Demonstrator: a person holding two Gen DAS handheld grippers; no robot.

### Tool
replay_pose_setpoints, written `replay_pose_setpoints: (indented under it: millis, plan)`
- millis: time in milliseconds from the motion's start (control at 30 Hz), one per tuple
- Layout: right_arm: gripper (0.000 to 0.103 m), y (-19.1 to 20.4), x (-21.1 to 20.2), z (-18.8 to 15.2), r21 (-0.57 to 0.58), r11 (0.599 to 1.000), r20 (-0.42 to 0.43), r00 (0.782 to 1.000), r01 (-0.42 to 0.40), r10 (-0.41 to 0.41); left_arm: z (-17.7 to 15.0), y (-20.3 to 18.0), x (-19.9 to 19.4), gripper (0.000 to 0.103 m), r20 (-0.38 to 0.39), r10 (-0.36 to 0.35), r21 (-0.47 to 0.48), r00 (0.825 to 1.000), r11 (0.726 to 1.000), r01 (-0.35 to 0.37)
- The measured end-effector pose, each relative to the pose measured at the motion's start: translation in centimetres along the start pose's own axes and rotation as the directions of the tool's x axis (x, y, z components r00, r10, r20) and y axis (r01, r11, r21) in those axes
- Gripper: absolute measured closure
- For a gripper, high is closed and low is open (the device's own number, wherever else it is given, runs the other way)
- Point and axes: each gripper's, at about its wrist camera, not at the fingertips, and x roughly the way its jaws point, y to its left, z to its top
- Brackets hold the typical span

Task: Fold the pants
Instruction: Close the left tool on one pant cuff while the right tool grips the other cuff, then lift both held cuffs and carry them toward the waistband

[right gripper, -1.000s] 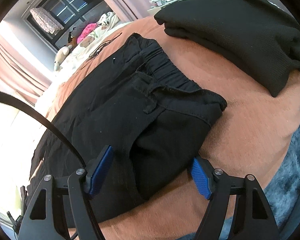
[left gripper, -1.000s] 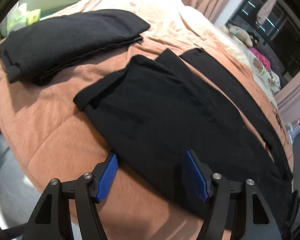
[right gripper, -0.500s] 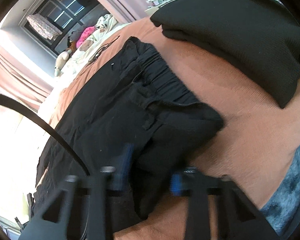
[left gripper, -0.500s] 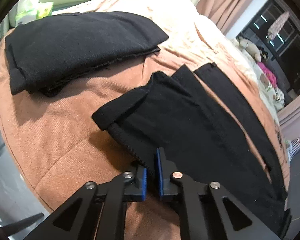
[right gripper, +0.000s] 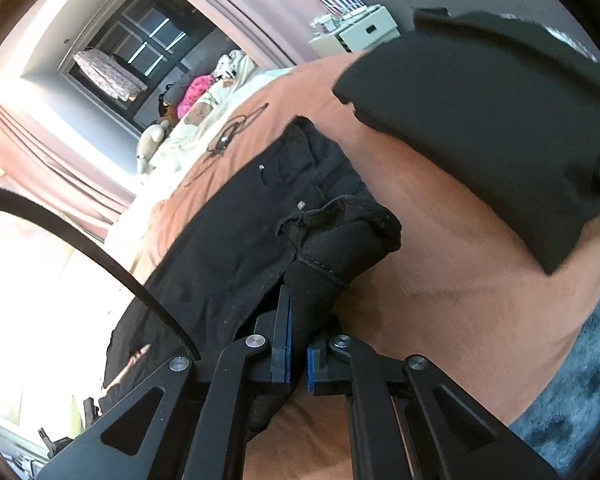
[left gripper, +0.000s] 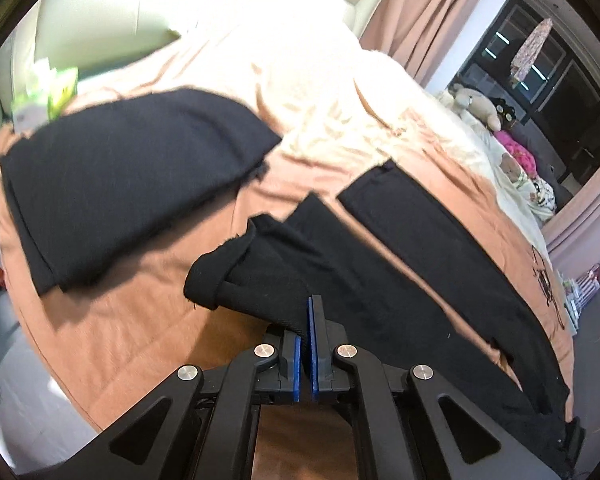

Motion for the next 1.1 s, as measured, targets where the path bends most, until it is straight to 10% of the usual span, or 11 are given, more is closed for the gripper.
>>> replay_pose_setpoints:
  millis: [1100]
  plan:
    - [0.102, 5.8, 4.5, 5.6, -0.098, 0.995, 0.136, 0.991, 0.002, 0.011, 10.9, -9.2, -0.1, 0.101, 0.114, -0.024, 0.105, 0.993, 0.994, 0.012]
